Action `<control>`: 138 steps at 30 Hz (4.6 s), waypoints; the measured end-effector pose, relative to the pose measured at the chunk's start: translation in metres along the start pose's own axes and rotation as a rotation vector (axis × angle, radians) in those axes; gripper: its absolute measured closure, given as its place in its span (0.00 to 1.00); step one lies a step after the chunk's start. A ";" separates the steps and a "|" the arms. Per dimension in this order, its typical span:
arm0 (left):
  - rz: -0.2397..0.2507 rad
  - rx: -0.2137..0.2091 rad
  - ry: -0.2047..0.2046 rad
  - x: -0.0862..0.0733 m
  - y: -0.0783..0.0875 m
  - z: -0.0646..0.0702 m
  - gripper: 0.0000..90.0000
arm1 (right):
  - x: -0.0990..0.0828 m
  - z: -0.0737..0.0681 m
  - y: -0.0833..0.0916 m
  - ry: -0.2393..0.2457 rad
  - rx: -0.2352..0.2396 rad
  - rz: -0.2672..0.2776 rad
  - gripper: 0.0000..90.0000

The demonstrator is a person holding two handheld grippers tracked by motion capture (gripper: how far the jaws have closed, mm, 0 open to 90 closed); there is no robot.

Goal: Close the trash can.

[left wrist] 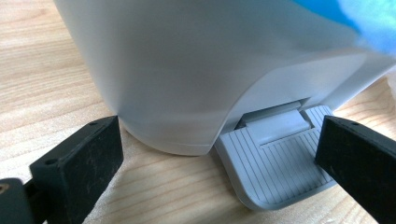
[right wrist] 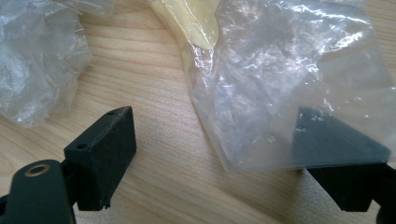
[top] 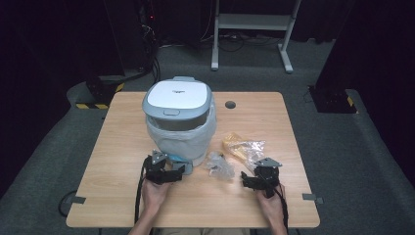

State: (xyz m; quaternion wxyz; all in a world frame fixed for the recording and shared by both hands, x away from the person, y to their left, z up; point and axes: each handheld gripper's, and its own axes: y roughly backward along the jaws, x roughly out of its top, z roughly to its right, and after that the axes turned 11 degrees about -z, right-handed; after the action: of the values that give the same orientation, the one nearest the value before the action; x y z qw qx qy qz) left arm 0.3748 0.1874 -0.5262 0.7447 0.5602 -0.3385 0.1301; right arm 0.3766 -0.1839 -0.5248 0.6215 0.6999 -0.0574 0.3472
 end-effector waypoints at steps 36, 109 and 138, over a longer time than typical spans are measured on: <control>-0.058 0.005 -0.008 0.001 -0.003 0.000 0.05 | -0.033 -0.013 0.047 0.049 0.123 0.101 0.27; -0.055 0.013 -0.010 0.000 -0.002 0.001 0.05 | 0.017 -0.052 0.017 0.173 0.332 0.105 0.96; -0.056 0.000 -0.003 0.000 -0.003 0.001 0.05 | 0.020 -0.034 0.062 0.180 0.359 0.195 0.96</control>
State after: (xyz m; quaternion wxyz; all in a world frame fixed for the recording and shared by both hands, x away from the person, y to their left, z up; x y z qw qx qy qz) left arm 0.3763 0.1859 -0.5279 0.7476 0.5696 -0.3238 0.1085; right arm 0.3454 -0.1600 -0.4627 0.4530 0.7567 -0.0064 0.4712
